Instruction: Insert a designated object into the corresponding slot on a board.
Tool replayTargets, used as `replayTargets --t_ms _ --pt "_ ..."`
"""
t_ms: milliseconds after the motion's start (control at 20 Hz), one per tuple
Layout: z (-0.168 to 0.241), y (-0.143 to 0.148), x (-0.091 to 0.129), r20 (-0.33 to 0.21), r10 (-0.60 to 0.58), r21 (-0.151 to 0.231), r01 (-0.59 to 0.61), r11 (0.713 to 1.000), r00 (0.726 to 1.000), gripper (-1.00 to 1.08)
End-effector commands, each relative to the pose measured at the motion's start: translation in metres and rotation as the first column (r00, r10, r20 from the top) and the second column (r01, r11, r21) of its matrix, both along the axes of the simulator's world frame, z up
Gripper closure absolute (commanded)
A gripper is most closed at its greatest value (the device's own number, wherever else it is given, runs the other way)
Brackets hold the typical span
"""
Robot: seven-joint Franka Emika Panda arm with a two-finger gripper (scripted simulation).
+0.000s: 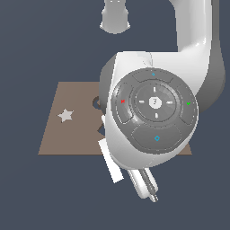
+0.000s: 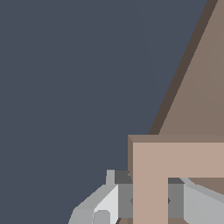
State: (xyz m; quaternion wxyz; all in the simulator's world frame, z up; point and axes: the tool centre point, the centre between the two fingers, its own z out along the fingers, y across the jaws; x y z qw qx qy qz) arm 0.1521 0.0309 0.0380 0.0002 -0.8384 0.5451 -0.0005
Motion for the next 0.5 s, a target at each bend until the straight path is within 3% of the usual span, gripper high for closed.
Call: replayTargets --t_ms 0,200,450 --pt "0.001 -0.01 -0.004 0.001 -0.107 0.0 0.107 0.994 0.994 1.08" --pt "0.001 -0.026 -0.013 0.001 -0.284 0.0 0.284 0.959 0.959 1.08" --pt "0.002 -0.042 -0.028 0.001 -0.486 0.0 0.486 0.874 0.874 1.08"
